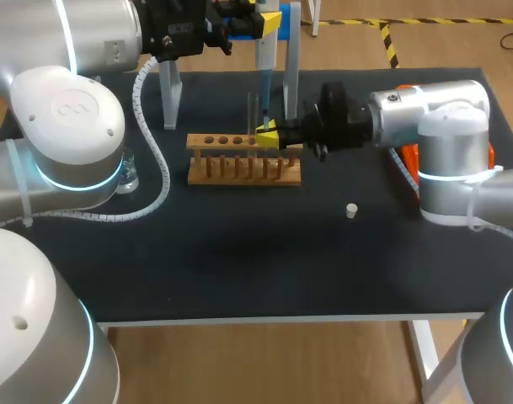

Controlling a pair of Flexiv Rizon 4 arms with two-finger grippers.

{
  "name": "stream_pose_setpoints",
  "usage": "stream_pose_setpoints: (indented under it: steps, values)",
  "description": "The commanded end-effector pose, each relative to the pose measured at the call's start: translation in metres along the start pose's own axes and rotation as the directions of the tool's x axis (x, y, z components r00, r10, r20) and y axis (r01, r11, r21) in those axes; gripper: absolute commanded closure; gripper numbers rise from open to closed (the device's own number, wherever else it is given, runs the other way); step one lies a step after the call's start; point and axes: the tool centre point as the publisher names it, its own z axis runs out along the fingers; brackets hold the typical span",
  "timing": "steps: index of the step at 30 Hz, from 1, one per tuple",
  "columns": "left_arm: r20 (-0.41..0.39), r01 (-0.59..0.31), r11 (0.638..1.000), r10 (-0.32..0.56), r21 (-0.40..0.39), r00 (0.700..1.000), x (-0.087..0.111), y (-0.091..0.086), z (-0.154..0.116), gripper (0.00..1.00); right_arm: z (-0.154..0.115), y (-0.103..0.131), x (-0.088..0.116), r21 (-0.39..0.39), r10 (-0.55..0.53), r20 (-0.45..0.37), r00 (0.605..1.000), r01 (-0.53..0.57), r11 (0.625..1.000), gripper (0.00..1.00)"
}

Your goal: Invert the test tube, pick up the pipette, mount the tip to pipette, aspirate from beaker and dispense into the tube, eject the tip, return the pipette, and cap with the stopper.

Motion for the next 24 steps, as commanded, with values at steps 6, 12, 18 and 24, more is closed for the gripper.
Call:
stream_pose_setpoints:
  steps: [6,12,18,24]
  values:
    - [-0.002,0.0,1.0,0.0,-0.001,1.0,-0.0008,-0.0007,0.0005,1.0,0.0003,0.0046,0.0008,0.003,-0.004,-0.005,1.0,0.004,1.0,1.0]
    - [-0.002,0.0,1.0,0.0,-0.001,1.0,-0.0008,-0.0007,0.0005,1.0,0.0002,0.0083,0.0007,0.001,-0.01,-0.006,1.0,0.01,1.0,1.0]
    - [-0.002,0.0,1.0,0.0,-0.001,1.0,-0.0008,-0.0007,0.0005,1.0,0.0008,0.011,0.0008,-0.003,-0.016,-0.008,1.0,0.016,1.0,1.0]
    - [-0.002,0.0,1.0,0.0,-0.001,1.0,-0.0008,-0.0007,0.0005,1.0,0.0015,0.0124,0.0008,-0.004,-0.02,-0.01,1.0,0.02,1.0,1.0]
